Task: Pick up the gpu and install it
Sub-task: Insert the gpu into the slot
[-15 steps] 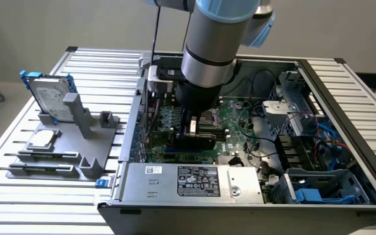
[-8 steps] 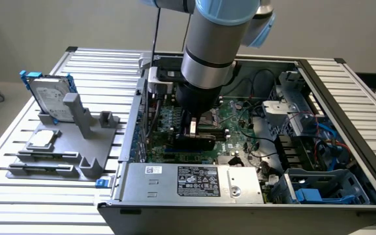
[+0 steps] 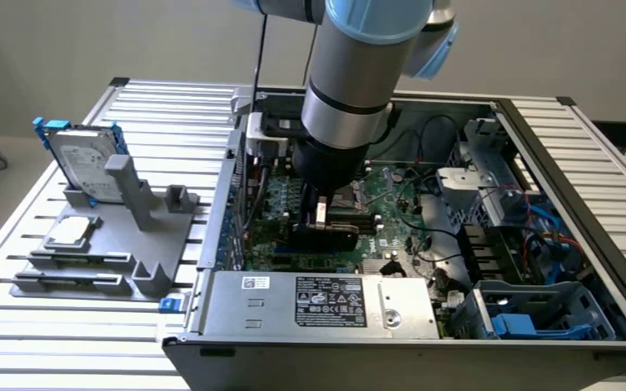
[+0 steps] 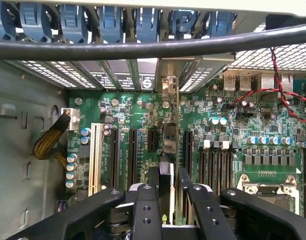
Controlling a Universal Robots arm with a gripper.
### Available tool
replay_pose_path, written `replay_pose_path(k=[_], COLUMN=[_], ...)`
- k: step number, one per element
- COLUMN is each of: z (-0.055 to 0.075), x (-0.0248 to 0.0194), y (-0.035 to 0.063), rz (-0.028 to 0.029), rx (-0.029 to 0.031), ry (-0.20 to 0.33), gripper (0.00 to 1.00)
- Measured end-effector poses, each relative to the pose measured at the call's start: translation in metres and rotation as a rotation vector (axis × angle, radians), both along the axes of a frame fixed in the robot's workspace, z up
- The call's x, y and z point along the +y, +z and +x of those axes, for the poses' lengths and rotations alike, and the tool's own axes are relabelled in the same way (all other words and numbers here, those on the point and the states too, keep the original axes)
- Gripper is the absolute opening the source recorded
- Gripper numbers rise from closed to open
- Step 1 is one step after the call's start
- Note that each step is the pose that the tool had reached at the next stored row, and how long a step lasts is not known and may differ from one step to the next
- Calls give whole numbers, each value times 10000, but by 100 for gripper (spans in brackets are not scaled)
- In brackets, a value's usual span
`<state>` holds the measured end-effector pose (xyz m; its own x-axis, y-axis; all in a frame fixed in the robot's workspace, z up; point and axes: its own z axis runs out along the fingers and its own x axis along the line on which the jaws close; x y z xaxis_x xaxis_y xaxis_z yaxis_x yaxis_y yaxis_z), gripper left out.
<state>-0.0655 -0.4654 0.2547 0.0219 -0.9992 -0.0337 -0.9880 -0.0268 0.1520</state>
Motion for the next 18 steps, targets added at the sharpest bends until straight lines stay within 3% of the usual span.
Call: replay_pose_path(k=[2, 4, 6, 7, 15, 18], z=[1, 0, 0, 1, 2, 7], x=[1, 0, 1, 3, 13, 13], y=[7, 39, 81, 107, 426, 473], rz=[6, 0, 1, 0, -1, 1], rx=[-1, 2, 1, 1, 1, 1], ry=[1, 0, 0, 2, -1, 1], gripper=[28, 40, 40, 47, 47, 38])
